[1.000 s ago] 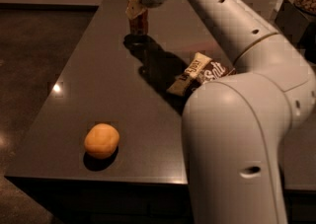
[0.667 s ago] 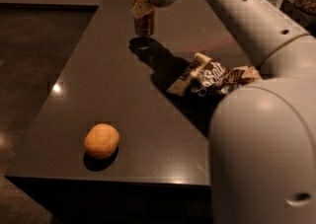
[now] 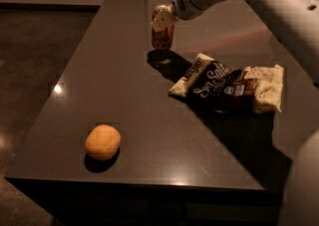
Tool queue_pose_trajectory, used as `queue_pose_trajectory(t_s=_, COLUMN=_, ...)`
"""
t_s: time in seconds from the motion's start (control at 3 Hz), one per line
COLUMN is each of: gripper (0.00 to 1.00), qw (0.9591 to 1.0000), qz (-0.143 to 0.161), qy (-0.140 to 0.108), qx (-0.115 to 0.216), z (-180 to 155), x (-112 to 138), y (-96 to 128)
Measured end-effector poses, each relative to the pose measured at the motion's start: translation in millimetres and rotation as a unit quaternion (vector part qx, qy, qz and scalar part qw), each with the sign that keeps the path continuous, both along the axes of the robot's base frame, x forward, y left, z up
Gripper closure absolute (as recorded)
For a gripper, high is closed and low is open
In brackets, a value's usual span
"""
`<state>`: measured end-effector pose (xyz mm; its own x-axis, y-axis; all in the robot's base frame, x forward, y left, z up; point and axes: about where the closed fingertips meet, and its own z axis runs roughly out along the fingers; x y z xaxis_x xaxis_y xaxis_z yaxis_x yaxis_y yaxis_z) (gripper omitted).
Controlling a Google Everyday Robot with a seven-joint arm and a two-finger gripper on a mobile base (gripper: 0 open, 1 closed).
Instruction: Move coke can near brown chip bag
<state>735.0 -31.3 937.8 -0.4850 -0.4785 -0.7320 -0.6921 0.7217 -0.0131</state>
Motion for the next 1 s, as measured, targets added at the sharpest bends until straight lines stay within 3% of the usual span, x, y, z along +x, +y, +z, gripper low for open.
queue_pose_trajectory(t_s=0.67, gripper=1.0, qw=0.9998, qz=0.014, qy=0.006, qx=0.008, z=-19, x=-42, y=-30)
queue_pose_trajectory(t_s=1.0, gripper=0.74, qw=0.9999, qz=0.016, qy=-0.001, qx=0.005, z=-24, x=-52, y=-39)
